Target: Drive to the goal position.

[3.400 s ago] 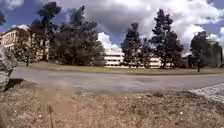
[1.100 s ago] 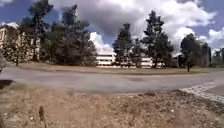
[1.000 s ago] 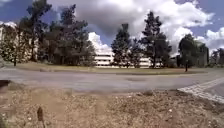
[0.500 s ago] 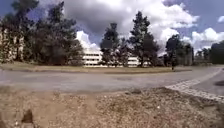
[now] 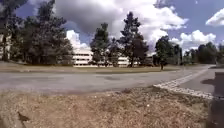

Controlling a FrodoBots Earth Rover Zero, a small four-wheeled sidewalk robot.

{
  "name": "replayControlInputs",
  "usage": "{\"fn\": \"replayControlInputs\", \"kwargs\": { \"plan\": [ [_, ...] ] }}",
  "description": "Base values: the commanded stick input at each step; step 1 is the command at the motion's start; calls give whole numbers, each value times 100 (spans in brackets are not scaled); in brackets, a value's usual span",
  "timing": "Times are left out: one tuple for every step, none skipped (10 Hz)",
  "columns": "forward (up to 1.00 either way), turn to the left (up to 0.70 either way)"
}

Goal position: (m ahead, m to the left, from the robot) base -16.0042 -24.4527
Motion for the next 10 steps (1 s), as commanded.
{"fn": "replayControlInputs", "kwargs": {
  "plan": [
    [0,-85],
    [0,-85],
    [0,-85],
    [0,-85],
    [0,-85],
    [0,-85],
    [0,-29],
    [0,0],
    [0,0],
    [0,0]
  ]
}}
